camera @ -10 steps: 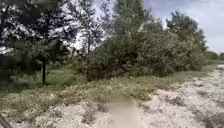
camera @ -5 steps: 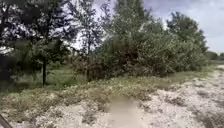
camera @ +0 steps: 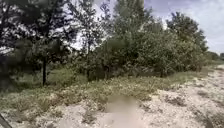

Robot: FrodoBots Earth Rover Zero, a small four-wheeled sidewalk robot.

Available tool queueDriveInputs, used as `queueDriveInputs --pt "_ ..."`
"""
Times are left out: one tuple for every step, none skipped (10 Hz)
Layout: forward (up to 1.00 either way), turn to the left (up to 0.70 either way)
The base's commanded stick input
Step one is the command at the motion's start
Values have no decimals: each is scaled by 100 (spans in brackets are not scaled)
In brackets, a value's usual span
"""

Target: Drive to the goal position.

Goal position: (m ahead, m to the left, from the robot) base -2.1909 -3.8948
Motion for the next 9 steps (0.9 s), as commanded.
queueDriveInputs --pt "70 -35" --pt "70 -35" --pt "70 -35" --pt "70 -35" --pt "70 -35" --pt "37 -18" --pt "0 0" --pt "0 0" --pt "0 0"
